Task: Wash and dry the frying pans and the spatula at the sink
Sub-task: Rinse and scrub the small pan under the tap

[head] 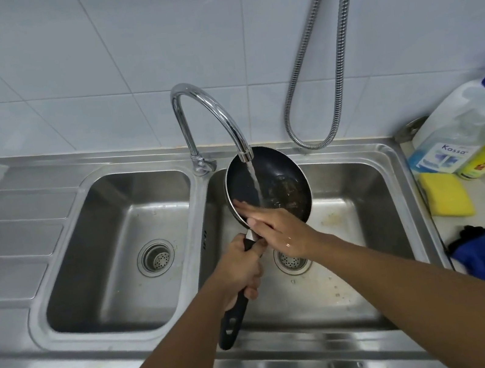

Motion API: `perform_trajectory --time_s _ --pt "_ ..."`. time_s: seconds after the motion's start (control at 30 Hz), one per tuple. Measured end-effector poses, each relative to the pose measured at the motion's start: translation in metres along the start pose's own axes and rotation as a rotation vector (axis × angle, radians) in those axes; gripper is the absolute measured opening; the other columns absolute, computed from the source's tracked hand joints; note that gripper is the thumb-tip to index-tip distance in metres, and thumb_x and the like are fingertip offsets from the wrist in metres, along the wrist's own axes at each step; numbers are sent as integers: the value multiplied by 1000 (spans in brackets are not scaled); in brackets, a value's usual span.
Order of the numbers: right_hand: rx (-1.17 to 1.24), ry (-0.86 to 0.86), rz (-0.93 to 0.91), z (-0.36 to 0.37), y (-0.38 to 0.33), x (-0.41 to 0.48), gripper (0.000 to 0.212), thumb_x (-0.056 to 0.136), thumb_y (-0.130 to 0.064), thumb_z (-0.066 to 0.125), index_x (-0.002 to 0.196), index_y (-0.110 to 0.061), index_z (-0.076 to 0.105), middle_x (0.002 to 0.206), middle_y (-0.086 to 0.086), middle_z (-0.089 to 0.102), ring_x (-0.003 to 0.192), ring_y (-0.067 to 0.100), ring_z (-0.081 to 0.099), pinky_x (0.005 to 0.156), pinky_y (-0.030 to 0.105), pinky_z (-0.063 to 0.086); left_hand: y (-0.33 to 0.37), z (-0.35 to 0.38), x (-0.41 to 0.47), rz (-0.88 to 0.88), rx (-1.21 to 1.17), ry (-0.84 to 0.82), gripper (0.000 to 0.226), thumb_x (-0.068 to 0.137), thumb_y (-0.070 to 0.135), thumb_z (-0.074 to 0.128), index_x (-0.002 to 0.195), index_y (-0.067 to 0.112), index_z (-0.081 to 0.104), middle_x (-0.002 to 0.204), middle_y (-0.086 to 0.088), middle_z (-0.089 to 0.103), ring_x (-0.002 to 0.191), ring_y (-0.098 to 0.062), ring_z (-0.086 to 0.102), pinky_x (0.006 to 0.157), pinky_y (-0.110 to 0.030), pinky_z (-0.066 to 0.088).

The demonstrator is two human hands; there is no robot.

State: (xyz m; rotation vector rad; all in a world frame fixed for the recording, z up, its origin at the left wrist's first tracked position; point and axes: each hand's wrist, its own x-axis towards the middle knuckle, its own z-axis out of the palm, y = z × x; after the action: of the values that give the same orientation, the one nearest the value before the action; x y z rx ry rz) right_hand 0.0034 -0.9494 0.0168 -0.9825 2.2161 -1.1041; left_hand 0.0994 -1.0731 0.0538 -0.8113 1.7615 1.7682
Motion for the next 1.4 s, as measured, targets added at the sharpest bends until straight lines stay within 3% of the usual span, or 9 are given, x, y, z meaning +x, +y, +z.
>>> perform_trajectory --time_s 0.2,0.4,0.5,0.6,0.77,0.87,1.0,1.2,1.4 --pt "-426 -129 160 -20 32 3 58 104 -58 10 159 -41 -2 165 -16 -19 150 10 -22 125 49 -5 -4 2 -5 -55 14 -67 31 105 42 52 117 14 50 56 4 37 42 -9 29 39 -21 25" --pt "-566 19 384 -39 38 25 70 106 -49 24 161 -19 -8 165 -2 -26 153 22 -20 124 49 -7 2 8 -10 -100 -39 -136 25 104 44 53 101 21 44 56 4 36 43 -9 26 39 -19 22" --pt "-507 -105 243 -37 22 33 60 109 -28 28 162 -22 1 167 -4 -16 154 24 -16 124 53 -8 1 5 -8 -117 -58 -189 28 103 46 55 99 21 45 56 4 37 42 -9 25 36 -19 22" --pt "-284 -242 82 -34 -2 31 61 101 -4 33 159 -22 25 166 -8 9 149 5 1 124 30 -4 -2 5 -4 -112 -103 -173 33 101 49 59 94 21 43 57 3 35 42 -9 25 35 -18 22" --pt "-151 -188 111 -48 -18 15 48 85 -3 50 120 -26 73 124 -14 67 113 -8 61 110 24 44 -7 6 0 -89 -174 -169 36 100 50 60 91 22 41 59 2 30 39 -9 23 34 -16 20" --pt "-177 -53 52 -48 -12 8 48 82 1 53 117 -23 75 118 -8 72 105 -7 65 104 28 50 -6 11 1 -69 -159 -163 34 100 49 61 89 23 42 57 3 30 39 -9 23 35 -16 19" --pt "-358 -37 90 -38 5 19 59 99 -14 53 154 -30 38 162 6 32 150 29 27 123 45 23 -5 21 1 -35 -119 -133 32 101 47 60 99 20 44 57 3 32 40 -9 25 35 -18 21" --pt "-578 103 374 -39 24 27 79 99 -62 38 161 -28 1 167 -3 -17 155 21 -10 125 52 -2 -10 23 4 45 -58 -46 33 101 47 60 96 19 44 56 3 35 43 -11 25 38 -21 23" --pt "-104 170 430 -10 9 19 66 109 -31 33 161 -14 -2 167 2 -18 154 28 -12 123 37 -1 -8 16 11 146 79 86 21 104 41 55 106 21 50 60 0 45 38 -10 34 38 -23 31"
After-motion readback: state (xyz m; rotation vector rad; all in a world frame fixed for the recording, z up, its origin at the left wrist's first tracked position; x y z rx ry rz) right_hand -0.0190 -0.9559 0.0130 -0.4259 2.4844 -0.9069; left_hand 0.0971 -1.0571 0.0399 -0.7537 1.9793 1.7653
